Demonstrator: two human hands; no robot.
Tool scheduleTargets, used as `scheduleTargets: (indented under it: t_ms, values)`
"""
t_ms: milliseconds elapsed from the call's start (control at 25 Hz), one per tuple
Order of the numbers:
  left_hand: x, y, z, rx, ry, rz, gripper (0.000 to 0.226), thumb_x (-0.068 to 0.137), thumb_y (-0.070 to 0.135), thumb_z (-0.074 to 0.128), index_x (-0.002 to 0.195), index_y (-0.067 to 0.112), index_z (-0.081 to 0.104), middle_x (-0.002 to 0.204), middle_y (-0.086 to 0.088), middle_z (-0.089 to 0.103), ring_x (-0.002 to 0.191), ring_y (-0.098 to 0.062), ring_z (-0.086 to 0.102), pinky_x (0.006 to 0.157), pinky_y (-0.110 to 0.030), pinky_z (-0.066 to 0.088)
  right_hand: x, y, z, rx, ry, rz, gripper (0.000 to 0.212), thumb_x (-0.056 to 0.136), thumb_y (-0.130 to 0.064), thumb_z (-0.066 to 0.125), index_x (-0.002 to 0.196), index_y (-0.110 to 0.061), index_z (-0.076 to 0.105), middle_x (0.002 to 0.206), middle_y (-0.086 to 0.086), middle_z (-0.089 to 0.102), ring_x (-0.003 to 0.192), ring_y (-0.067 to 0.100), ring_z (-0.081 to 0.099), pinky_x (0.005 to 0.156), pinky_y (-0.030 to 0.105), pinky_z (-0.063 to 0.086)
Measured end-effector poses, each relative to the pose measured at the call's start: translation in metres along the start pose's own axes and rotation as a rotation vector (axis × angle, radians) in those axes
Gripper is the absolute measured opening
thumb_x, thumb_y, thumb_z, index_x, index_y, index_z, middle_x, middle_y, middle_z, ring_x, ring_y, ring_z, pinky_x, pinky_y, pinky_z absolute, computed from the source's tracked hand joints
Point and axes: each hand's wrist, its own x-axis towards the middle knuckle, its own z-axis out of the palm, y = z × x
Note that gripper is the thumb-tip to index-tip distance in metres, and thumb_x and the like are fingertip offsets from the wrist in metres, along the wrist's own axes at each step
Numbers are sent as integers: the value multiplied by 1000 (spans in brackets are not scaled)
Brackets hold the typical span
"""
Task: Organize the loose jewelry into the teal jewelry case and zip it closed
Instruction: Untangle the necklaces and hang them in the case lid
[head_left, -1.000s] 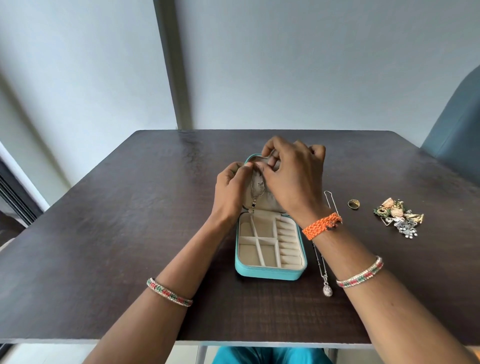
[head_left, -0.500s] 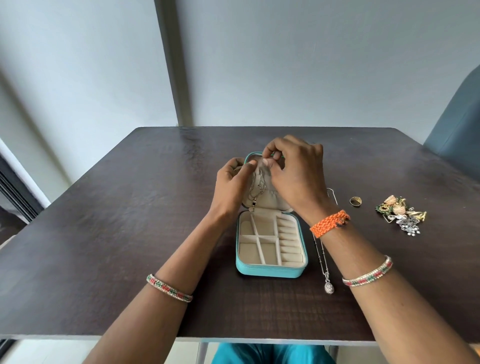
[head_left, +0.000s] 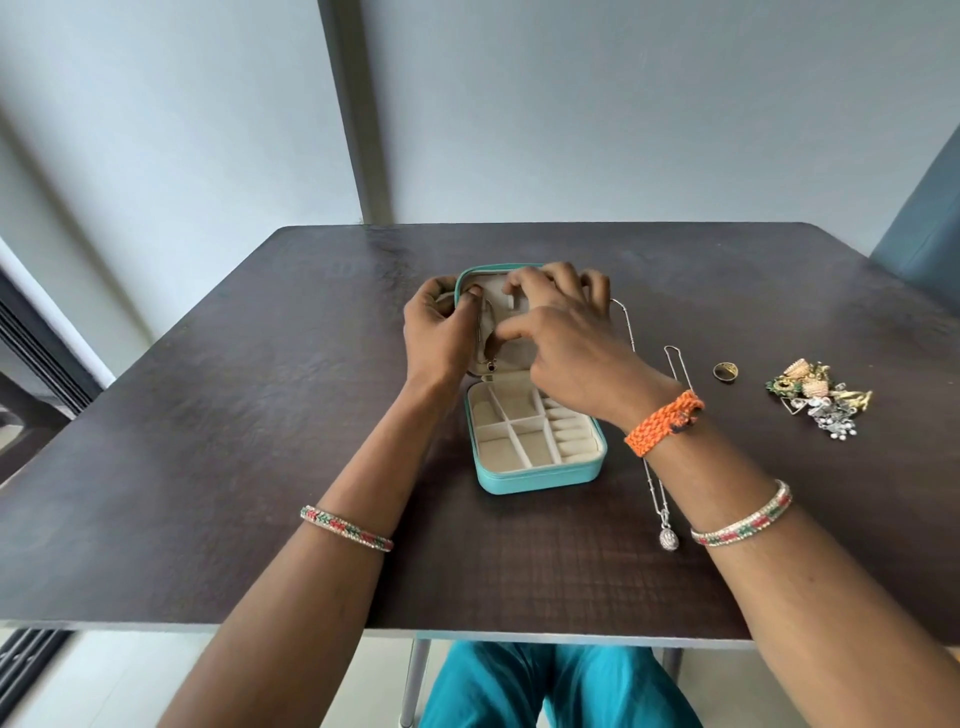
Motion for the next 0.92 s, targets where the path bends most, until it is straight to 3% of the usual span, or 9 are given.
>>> scheduleTargets:
  t_ms: [200, 440, 640, 840, 920]
  values:
    - [3, -2, 0, -2, 7, -16, 15, 90, 3, 55, 83, 16, 59, 75, -2, 64, 65, -12, 57, 64, -27, 49, 0, -2, 0, 4, 15, 18, 54, 69, 6, 53, 102, -34, 70, 138, -1, 39, 128, 23, 26, 97, 40, 12]
    - [8, -8, -3, 27, 79, -43, 12, 86, 8, 57, 80, 18, 61, 74, -1, 65, 68, -14, 57, 71, -33, 49, -1, -8, 2, 44, -98, 13, 50, 71, 3, 54, 101, -33, 69, 156, -1, 19, 144, 24, 3, 112, 47, 1]
    - [9, -8, -3, 22, 71, -60, 13, 85, 10, 57, 77, 19, 60, 71, 0, 64, 66, -16, 56, 68, -34, 49, -2, -8, 1, 55, -61, 20, 55, 70, 4, 51, 107, -34, 68, 154, 1, 24, 144, 24, 7, 112, 47, 4]
    - [9, -7, -4, 24, 77, -64, 14, 88, 7, 56, 80, 17, 60, 72, 0, 63, 66, -12, 56, 69, -30, 48, -3, -9, 1, 69, -134, 32, 52, 71, 3, 51, 104, -33, 68, 157, 0, 15, 145, 23, -2, 114, 49, -3]
    - [8, -7, -4, 14, 69, -60, 13, 88, 7, 56, 80, 16, 60, 72, -1, 63, 64, -12, 56, 66, -29, 48, -2, -8, 1, 80, -109, 28, 52, 71, 3, 51, 105, -33, 68, 156, 2, 21, 145, 23, 3, 113, 48, 0]
